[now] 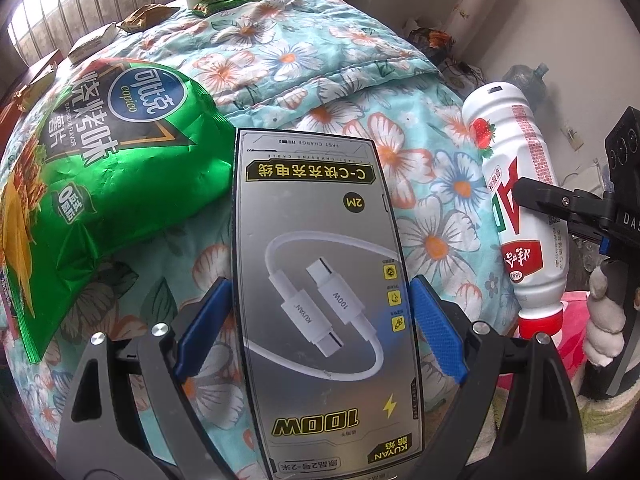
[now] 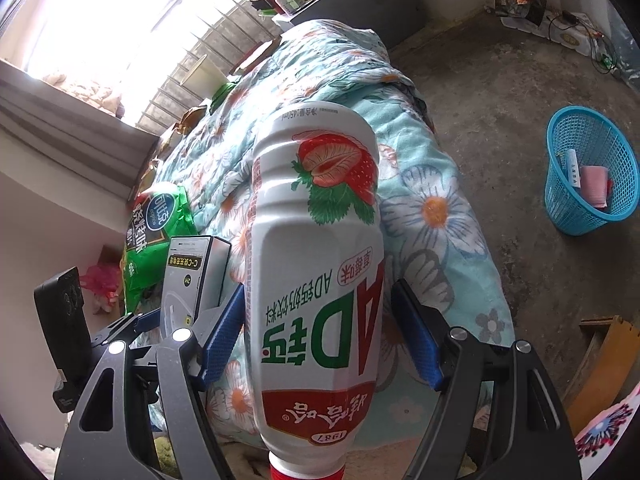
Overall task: Collect trash
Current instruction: 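Carry the KUYAN box and AD bottle with both tools over the blue wastebasket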
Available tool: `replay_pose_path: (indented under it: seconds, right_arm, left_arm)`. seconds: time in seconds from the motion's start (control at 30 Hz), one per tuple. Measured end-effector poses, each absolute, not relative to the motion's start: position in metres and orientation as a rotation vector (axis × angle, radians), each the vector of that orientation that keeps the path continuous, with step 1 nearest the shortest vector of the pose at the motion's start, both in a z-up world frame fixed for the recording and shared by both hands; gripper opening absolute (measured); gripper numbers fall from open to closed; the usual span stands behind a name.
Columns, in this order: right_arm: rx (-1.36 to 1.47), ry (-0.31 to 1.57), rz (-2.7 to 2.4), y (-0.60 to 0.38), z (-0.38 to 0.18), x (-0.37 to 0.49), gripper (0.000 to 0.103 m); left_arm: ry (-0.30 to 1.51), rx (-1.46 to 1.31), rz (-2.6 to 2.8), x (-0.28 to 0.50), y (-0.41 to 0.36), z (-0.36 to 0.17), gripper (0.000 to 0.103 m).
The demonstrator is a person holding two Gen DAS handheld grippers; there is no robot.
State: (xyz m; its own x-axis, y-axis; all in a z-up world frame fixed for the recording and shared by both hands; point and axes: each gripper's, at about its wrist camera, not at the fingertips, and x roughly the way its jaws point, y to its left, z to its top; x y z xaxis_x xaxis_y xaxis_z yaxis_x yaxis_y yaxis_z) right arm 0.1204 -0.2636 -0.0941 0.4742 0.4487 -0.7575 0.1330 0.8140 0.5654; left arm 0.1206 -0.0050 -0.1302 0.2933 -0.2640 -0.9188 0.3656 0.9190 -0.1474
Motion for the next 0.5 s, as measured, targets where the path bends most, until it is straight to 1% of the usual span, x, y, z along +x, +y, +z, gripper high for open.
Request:
replay_pose_path:
  seconds: [0.03,0.07,0.5]
  right_arm:
    - [0.630,1.069,0.213,-0.265,-0.094,0.119,0.065]
    - [0.639,1.066,0.216,-0.265,-0.094,0.119,0.064]
    - [0.697,0.997,0.233,-0.272,-0.083,0.105,0.063]
  left_arm:
    - [1.195,0.102,-0.422,0.119,-0.005,-0.129,0.085]
    - [1.187,0.110,-0.424,0.118,-0.005,-0.127,0.085]
    - [1.081,0.128,-0.438,0.098,-0.004,-0.101,0.084]
